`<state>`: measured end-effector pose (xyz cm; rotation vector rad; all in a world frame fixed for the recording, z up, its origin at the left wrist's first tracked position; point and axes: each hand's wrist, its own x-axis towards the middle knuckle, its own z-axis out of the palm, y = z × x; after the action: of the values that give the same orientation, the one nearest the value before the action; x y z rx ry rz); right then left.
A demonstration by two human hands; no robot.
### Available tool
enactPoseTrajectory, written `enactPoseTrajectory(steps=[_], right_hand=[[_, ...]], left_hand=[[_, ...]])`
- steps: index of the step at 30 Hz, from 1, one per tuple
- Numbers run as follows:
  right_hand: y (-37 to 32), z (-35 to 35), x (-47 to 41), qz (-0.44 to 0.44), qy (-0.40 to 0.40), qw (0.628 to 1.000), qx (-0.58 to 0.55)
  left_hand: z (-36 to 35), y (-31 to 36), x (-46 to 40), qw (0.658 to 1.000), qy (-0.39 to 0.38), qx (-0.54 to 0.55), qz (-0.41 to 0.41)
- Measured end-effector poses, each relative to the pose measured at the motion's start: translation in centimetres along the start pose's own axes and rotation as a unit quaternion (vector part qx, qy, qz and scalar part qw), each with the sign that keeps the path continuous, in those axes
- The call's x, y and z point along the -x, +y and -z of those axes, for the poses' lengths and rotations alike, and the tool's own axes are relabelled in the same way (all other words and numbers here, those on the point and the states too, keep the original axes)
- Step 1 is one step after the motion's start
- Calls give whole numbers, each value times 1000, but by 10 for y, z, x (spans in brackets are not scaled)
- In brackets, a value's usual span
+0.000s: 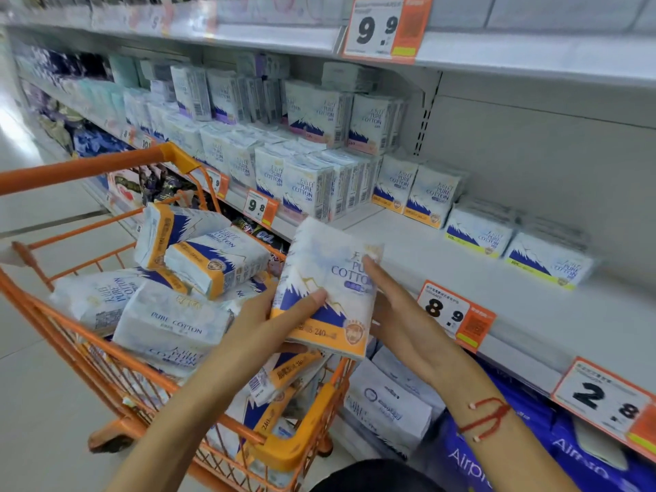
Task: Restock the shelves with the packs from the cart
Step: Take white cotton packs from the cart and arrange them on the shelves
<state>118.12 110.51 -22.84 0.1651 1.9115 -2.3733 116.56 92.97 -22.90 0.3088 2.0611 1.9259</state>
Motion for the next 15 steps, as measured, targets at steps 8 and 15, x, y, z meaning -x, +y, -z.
enactPoseTrajectory(steps=[8,15], right_hand=[[-4,6,-4,163,269,949,-1],[0,19,-3,185,297,936,35]], left_hand=[[54,26,-7,936,103,-300,-152],[42,14,-24,605,9,-788,111]])
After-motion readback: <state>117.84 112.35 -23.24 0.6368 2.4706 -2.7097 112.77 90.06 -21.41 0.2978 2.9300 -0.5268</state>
